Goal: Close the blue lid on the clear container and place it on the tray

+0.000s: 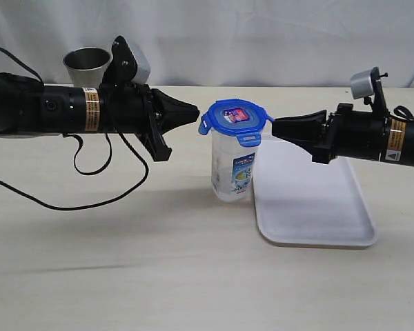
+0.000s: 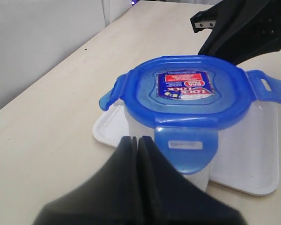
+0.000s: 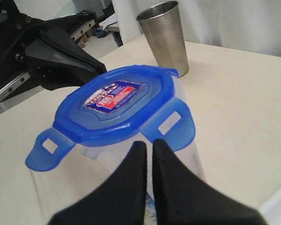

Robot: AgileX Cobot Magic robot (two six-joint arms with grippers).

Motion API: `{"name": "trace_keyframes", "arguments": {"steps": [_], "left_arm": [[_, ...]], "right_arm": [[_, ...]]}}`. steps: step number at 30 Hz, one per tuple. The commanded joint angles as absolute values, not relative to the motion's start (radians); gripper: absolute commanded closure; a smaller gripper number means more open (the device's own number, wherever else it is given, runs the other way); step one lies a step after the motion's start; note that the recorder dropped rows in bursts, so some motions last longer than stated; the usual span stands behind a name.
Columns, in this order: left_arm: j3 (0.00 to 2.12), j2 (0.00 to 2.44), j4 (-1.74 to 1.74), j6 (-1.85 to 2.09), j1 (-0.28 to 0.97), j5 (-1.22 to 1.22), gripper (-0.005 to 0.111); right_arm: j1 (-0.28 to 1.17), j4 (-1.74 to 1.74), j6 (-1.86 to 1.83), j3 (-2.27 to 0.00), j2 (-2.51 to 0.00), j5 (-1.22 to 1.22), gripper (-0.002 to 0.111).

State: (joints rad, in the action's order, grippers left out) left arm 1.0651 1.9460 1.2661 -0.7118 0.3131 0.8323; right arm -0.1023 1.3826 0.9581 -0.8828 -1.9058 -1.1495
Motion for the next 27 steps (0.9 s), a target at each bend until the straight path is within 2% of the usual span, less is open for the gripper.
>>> {"name": "trace_keyframes", "arguments": {"steps": [1,27], "left_arm": [[1.072,1.948,1.271,-0.734,0.315,0.853,0.107],[1.072,1.948,1.353,-0.812,0.315,0.908,0.107]], "right_arm": [[-0.103,1.402,0.945,-0.884,-1.905,-1.162,0.104],[-0.102,1.360,0.904,-0.884,-1.905,-1.148,0.104]]}}
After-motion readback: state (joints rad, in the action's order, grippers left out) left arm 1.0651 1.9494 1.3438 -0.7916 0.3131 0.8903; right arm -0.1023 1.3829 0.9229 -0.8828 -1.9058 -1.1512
